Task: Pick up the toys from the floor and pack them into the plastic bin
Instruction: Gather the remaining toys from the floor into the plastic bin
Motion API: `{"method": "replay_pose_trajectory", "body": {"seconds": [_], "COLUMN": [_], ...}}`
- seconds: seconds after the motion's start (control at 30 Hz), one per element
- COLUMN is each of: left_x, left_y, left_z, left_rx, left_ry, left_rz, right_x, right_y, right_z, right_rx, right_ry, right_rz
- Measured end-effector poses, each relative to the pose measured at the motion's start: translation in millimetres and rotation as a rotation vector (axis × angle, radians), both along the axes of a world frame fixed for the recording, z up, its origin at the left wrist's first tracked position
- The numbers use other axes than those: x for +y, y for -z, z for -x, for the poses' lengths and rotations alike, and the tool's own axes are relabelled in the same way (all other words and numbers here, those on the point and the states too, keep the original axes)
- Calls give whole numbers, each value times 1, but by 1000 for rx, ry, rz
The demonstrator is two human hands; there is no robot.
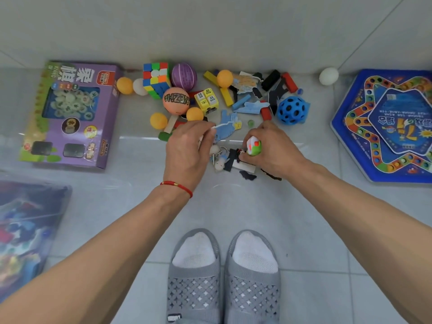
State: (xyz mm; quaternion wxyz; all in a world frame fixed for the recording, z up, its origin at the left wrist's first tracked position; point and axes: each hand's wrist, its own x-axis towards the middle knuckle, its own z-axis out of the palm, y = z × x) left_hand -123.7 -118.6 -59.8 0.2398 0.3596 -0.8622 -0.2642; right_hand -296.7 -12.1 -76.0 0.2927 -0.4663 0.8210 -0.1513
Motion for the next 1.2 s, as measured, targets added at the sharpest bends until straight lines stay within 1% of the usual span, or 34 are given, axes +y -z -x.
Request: {"method": "replay_pose_trajectory", "body": {"seconds": [0.07,0.13,0.23,0.27,0.33,0.37,0.4,0.47,0.5,0.53,0.57,0.6,0.67,0.7,0.73,0.8,0.83,0.9,0.97,1.03,1.1,1.2], "left_x": [3,8,12,14,22,26,31,38,41,43,46,48,54,58,60,63,64,63,60,57,56,55], "left_y": [-11,-17,-16,-16,-18,-21,-23,-26,-27,-26,-24,-23,-16,-11,-3,11,14,16,15,15,17,18], "left_z": [-1,-4,-13,-15,-16,-16,-15,-14,-13,-12,-12,-11,-8,-7,-6,0,4,12,19,23,26,29], "left_rx": [78,153,204,216,179,168,201,314,336,307,244,151,-35,-101,-171,-335,-406,-487,-540,-598,-642,-657], "left_ry": [-118,-261,-448,-482,-493,-469,-426,-326,-293,-271,-238,-176,35,151,246,366,383,386,419,457,489,513], "left_rz": [-133,-328,-558,-627,-718,-763,-839,-1009,-1053,-1055,-1021,-939,-641,-473,-317,-54,53,221,340,403,409,407], "right_x": [0,1,1,0,-1,0,1,9,15,22,30,37,53,60,66,75,76,75,74,75,74,73], "right_y": [-3,-6,-8,-9,-11,-14,-18,-27,-30,-34,-36,-37,-35,-33,-28,-16,-11,-4,2,5,5,3], "right_z": [0,-2,-8,-9,-8,-6,-3,3,6,7,8,9,6,3,1,-6,-9,-15,-20,-21,-20,-18], "right_rx": [15,23,41,42,17,-14,-63,-218,-314,-413,-500,-573,-677,-669,-572,-278,-151,25,141,220,229,193], "right_ry": [-40,-74,-120,-127,-112,-72,3,235,364,487,589,661,725,711,653,485,421,318,259,249,283,339], "right_rz": [-26,-24,-21,-30,-37,-25,-1,69,110,149,175,197,211,192,154,63,35,-17,-66,-64,-75,-117]}}
